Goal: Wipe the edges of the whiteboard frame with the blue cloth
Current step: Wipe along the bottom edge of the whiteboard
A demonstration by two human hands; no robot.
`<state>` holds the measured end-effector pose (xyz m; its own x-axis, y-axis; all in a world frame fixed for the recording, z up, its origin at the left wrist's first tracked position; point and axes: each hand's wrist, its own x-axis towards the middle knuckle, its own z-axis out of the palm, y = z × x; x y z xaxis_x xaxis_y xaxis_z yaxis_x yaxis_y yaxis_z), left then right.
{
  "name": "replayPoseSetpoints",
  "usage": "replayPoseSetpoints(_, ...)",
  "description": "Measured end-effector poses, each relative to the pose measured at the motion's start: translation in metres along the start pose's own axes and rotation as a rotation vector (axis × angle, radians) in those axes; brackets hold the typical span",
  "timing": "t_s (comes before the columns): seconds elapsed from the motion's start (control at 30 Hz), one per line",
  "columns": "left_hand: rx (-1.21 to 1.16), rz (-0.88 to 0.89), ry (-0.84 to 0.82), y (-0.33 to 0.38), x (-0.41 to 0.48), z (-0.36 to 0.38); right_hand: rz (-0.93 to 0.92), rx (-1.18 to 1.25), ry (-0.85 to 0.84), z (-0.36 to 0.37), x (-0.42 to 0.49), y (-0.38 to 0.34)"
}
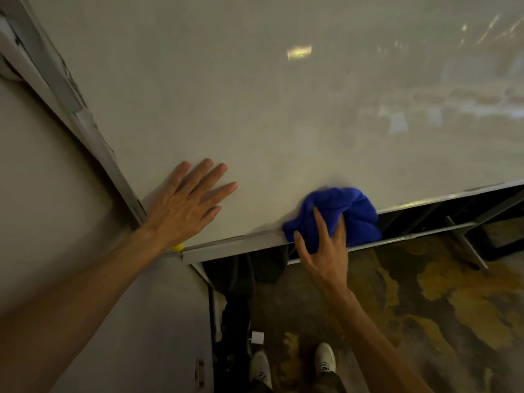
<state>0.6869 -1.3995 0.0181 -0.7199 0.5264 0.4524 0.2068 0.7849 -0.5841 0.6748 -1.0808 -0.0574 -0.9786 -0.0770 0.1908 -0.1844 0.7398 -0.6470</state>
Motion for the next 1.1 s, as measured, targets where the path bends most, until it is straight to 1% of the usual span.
replayPoseSetpoints(0.1, -0.002, -0.006, -0.031, 0.001, -0.001, -0.001, 0.029, -0.003, -0.024, 0.01, -0.004, -0.013)
replayPoseSetpoints(0.2, 0.009, -0.009, -0.039, 0.001, -0.001, 0.001, -0.003, -0.071, -0.067, 0.016, -0.009, -0.026)
replayPoseSetpoints(0.33, 0.01, -0.013, -0.046, 0.002, -0.001, 0.004, -0.104, -0.115, -0.101, 0.034, -0.028, -0.052)
replayPoseSetpoints(0.5, -0.017, -0.019, -0.029, 0.003, -0.002, 0.007, -0.231, -0.124, -0.16, 0.07, -0.047, -0.102)
replayPoseSetpoints(0.67, -0.007, -0.005, -0.031, 0.003, -0.002, 0.008, -0.288, -0.132, -0.153, 0.088, -0.055, -0.133)
replayPoseSetpoints(0.83, -0.009, 0.004, -0.056, 0.001, 0.0, 0.007, -0.26, -0.039, -0.11, 0.074, -0.045, -0.105)
replayPoseSetpoints(0.9, 0.003, 0.007, -0.068, 0.0, 0.002, 0.005, -0.236, -0.062, -0.058, 0.061, -0.038, -0.082)
replayPoseSetpoints(1.0, 0.022, 0.006, -0.081, 0.001, 0.002, 0.002, -0.17, -0.091, -0.026, 0.043, -0.023, -0.053)
replayPoseSetpoints(1.1, 0.017, 0.0, -0.066, 0.003, 0.002, 0.001, -0.162, -0.106, 0.011, 0.041, -0.018, -0.052)
